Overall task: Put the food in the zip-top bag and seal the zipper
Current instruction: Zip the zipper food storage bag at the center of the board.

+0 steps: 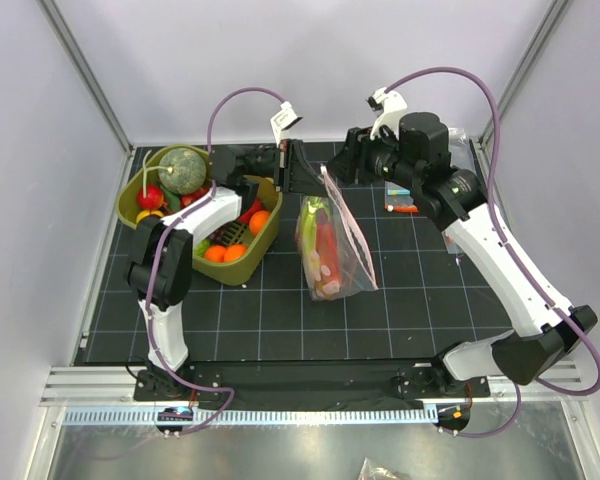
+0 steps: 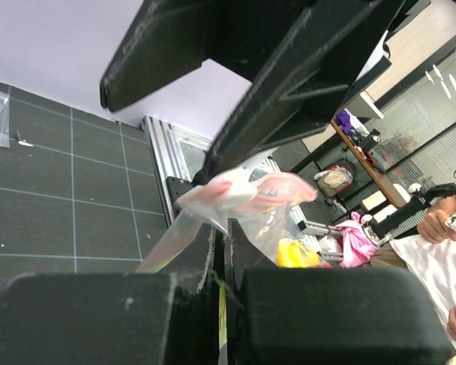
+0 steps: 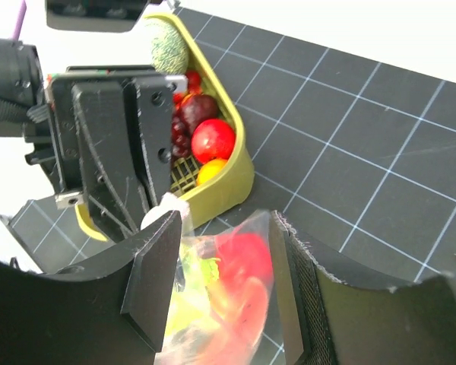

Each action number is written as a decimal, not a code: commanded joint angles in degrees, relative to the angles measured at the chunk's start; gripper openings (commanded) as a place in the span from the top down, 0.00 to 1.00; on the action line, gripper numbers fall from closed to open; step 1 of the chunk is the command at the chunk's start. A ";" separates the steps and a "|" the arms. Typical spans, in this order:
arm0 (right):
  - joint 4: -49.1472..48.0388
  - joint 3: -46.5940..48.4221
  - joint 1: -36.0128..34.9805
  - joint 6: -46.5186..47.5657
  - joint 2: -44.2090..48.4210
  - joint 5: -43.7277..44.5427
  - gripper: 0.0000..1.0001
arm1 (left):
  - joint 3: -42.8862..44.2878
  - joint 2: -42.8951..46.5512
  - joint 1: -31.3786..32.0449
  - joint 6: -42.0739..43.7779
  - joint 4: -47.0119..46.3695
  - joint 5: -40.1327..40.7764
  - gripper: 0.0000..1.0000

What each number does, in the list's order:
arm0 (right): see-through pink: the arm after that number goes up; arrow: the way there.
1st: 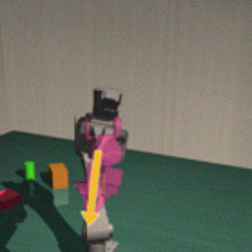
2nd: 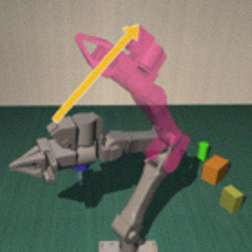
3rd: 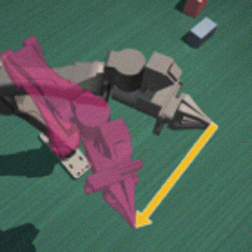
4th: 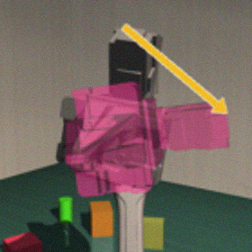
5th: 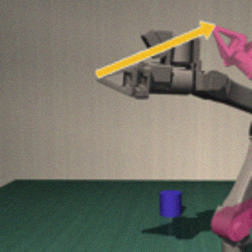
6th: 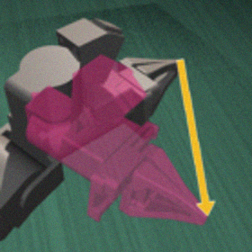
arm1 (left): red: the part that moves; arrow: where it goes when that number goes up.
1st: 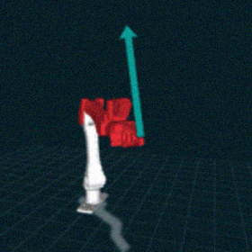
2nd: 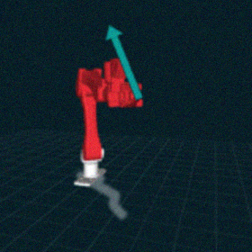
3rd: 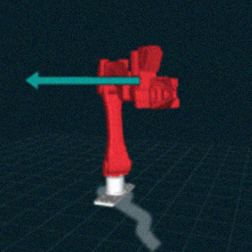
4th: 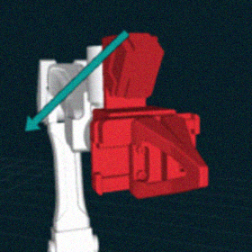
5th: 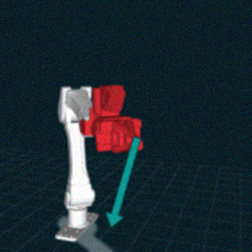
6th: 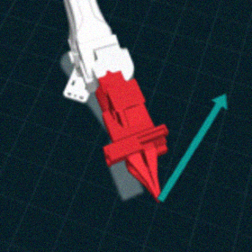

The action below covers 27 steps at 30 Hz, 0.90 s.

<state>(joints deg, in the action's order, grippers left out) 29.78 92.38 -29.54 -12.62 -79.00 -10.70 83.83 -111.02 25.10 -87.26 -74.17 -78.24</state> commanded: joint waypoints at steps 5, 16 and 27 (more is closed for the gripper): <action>-4.38 2.19 0.01 -2.75 2.45 -1.68 0.44 | -0.25 0.63 0.03 -0.89 -11.96 0.37 1.00; -8.87 -1.67 0.01 -5.48 3.33 -9.86 0.49 | 0.54 -0.51 -0.05 -1.42 -11.96 0.19 1.00; -7.11 -5.10 -0.08 -5.13 3.77 -9.25 0.54 | 0.02 -0.07 0.03 -1.77 -11.96 -0.25 1.00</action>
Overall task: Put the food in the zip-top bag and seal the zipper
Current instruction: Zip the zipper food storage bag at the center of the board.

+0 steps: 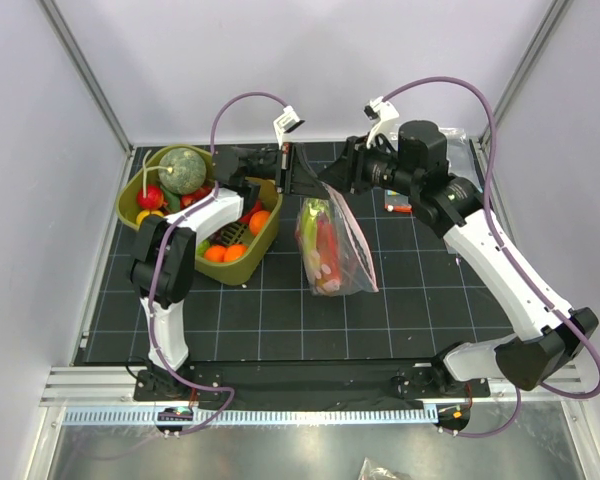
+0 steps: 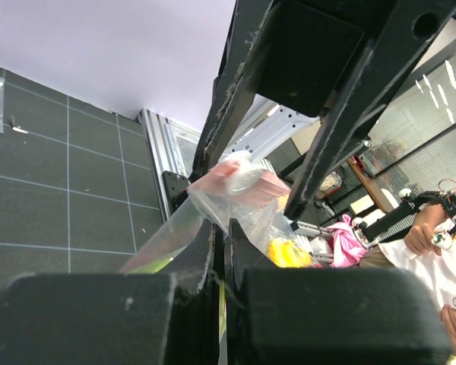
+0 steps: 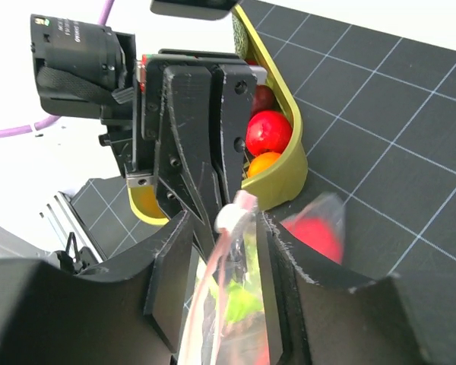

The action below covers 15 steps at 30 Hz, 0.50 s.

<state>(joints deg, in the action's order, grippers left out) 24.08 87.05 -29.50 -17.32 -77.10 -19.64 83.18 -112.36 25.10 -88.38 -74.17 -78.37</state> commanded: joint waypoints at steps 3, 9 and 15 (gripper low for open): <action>-1.49 0.23 -0.12 -0.43 1.69 0.21 0.64 | 0.67 1.35 -0.05 -0.74 -11.96 -0.21 1.00; -1.40 0.67 -0.12 -0.61 2.04 0.83 0.99 | 0.67 1.00 -0.05 -0.83 -11.96 -0.12 0.96; -0.43 -0.21 -0.12 0.71 3.62 -1.62 0.99 | 1.37 1.00 -0.40 -0.92 -11.96 -0.21 0.49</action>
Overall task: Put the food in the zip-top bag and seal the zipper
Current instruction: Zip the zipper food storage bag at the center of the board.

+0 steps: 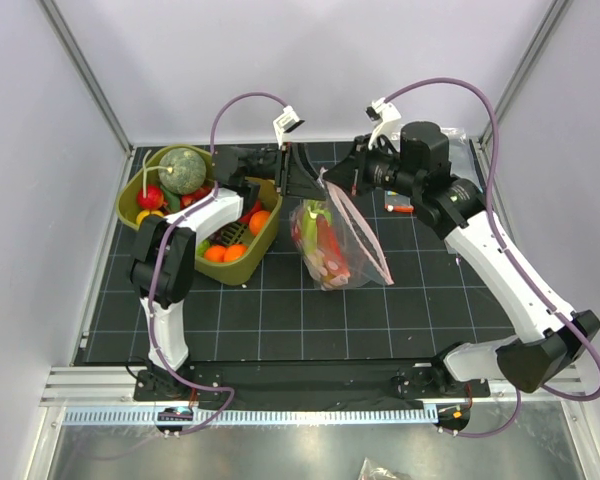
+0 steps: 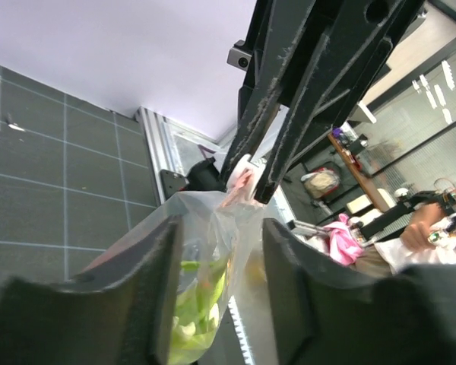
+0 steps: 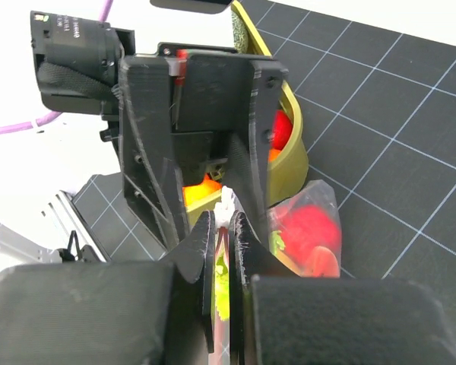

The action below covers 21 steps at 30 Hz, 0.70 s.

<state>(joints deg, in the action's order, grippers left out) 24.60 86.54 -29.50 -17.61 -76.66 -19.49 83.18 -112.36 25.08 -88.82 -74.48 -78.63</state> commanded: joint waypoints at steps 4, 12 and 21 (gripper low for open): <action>-0.26 0.56 -0.21 1.26 3.63 -4.33 0.99 | 2.95 1.00 -0.65 -0.83 -11.66 0.05 0.38; 0.80 3.02 -0.04 1.00 2.92 -7.50 0.99 | 4.80 0.12 -0.65 -1.80 -11.66 1.02 0.78; 4.05 0.74 -0.12 3.98 4.24 -5.74 0.99 | 4.72 -0.06 -1.79 -3.38 -12.44 3.48 1.00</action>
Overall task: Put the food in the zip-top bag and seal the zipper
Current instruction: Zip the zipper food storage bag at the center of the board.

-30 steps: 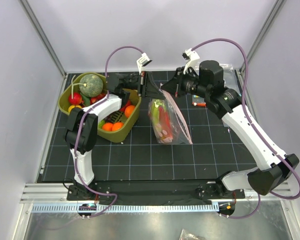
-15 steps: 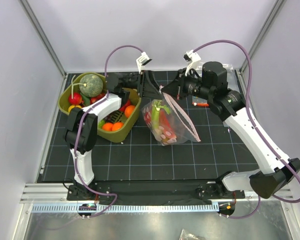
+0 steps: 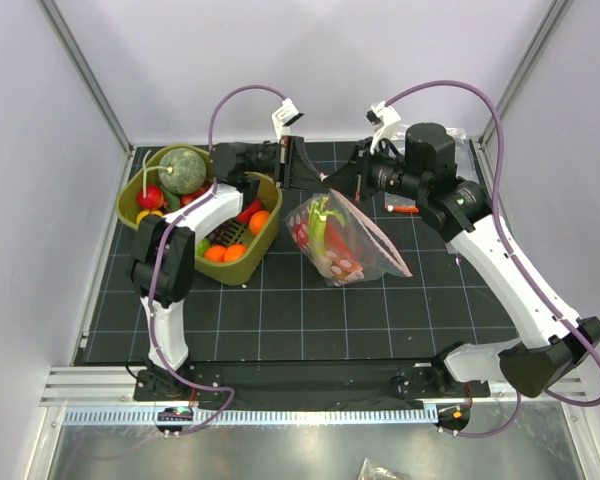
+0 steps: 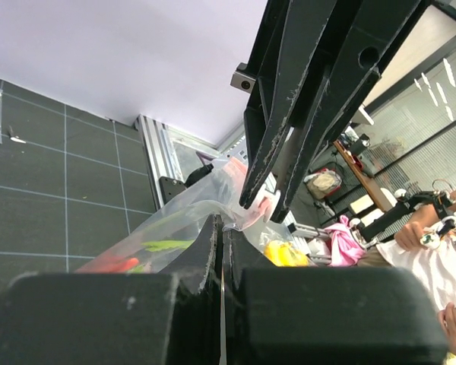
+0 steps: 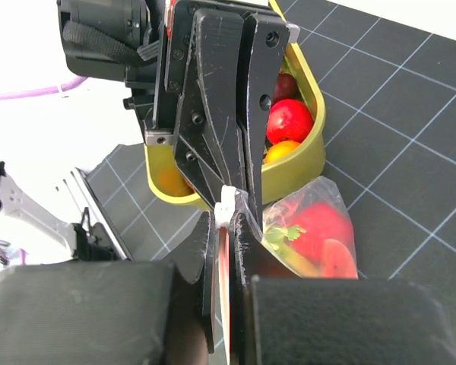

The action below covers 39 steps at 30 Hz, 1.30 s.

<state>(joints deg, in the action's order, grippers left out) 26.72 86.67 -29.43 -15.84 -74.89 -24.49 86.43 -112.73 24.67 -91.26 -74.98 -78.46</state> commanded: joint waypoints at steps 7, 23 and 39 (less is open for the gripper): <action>5.88 -6.07 -0.19 6.87 7.30 2.08 0.99 | -0.65 1.02 -5.67 -1.90 -13.61 4.37 1.00; 21.53 -8.45 -0.10 11.18 15.65 4.71 0.99 | -0.83 -1.79 -11.48 -2.87 -13.61 5.60 1.00; 26.66 -10.65 -0.19 9.77 22.17 7.88 0.46 | 1.02 -3.20 -11.66 -3.75 -13.61 4.63 1.00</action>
<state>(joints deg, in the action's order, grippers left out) 53.95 75.92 -29.45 -6.13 -51.77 -17.65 85.27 -115.77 14.85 -95.13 -75.11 -76.09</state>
